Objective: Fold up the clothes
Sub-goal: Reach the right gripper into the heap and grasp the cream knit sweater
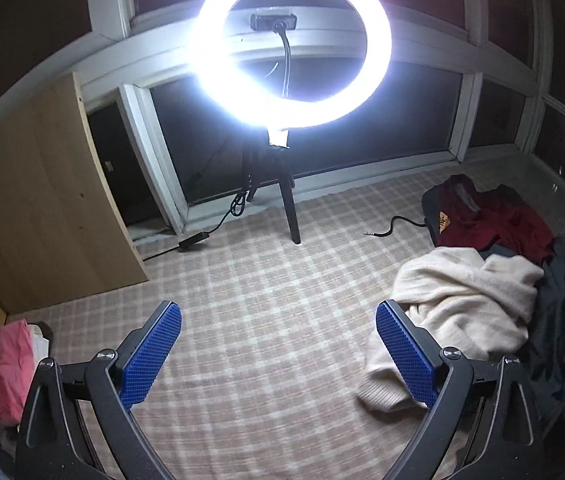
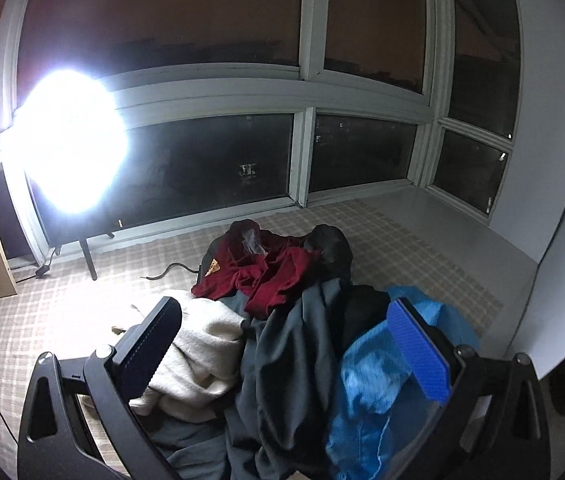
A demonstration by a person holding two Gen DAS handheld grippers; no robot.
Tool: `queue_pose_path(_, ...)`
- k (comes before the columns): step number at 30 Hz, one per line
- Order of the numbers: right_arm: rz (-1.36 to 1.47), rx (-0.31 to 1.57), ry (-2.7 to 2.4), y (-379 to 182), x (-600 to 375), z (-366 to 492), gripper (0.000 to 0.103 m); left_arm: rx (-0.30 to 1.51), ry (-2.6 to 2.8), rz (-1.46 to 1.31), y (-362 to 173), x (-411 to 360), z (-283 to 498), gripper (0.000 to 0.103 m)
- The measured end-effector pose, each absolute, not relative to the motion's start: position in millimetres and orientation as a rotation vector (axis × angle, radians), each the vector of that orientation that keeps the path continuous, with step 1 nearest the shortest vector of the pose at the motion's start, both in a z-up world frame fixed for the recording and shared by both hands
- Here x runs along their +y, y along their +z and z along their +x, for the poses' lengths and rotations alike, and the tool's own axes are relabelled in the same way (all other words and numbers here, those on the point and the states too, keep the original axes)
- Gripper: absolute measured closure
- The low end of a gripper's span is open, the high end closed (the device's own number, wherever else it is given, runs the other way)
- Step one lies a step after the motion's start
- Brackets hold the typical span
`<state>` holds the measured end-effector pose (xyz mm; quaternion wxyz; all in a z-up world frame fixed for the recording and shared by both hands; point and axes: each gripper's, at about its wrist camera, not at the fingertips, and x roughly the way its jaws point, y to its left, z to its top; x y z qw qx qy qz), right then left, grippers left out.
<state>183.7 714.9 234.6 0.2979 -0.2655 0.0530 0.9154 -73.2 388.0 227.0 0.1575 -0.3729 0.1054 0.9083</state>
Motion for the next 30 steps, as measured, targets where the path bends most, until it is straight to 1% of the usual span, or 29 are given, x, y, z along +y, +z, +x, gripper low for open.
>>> queue_pose_path(6, -0.733, 0.119, 2.488, 227.0, 729.3, 165.9, 0.000, 0.262, 2.619, -1.034, 234.9, 390.8, -87.9, 0.005)
queue_pose_path(9, -0.792, 0.112, 2.518, 212.3, 733.2, 158.0, 0.005, 0.261, 2.613, -1.043, 231.5, 378.8, -90.1, 0.005)
queue_pose_path(11, -0.845, 0.109, 2.541, 197.5, 733.5, 153.3, 0.014, 0.280, 2.625, -1.060, 224.3, 368.2, -90.5, 0.005)
queue_pose_path(14, -0.942, 0.121, 2.584, 168.8, 731.2, 143.1, 0.015, 0.291, 2.621, -1.135, 203.9, 353.6, -95.0, 0.005)
queue_pose_path(18, -1.078, 0.026, 2.612, 134.1, 716.3, 98.5, 0.015, 0.282, 2.593, -1.243, 178.4, 341.2, -102.1, 0.005)
queue_pose_path(21, -1.253, -0.032, 2.609, 105.4, 703.6, 56.6, 0.015, 0.256, 2.595, -1.264, 173.5, 331.9, -102.5, 0.005)
queue_pose_path(23, -1.393, -0.118, 2.578, 79.3, 694.2, 27.4, 0.015, 0.234, 2.611, -1.261, 175.5, 321.3, -100.6, 0.005)
queue_pose_path(25, -1.493, -0.270, 2.469, 48.8, 688.0, 6.8, 0.015, 0.214, 2.651, -1.249, 180.9, 303.6, -95.3, 0.005)
queue_pose_path(26, -1.521, -0.312, 2.436, 37.1, 686.3, 1.5, 0.020, 0.207, 2.670, -1.244, 183.2, 295.4, -93.1, 0.005)
queue_pose_path(27, -1.521, -0.294, 2.459, 35.6, 685.6, 1.6, 0.032, 0.202, 2.700, -1.234, 186.9, 284.5, -88.4, 0.005)
queue_pose_path(28, -1.526, -0.227, 2.513, 41.5, 686.0, 3.8, 0.071, 0.198, 2.731, -1.225, 190.1, 272.8, -83.6, 0.005)
queue_pose_path(29, -1.530, -0.135, 2.557, 52.0, 688.0, 7.0, 0.083, 0.193, 2.758, -1.217, 192.5, 261.4, -79.4, 0.005)
queue_pose_path(30, -1.504, -0.068, 2.588, 64.6, 690.2, 10.9, 0.083, 0.188, 2.784, -1.209, 194.9, 250.1, -75.2, 0.005)
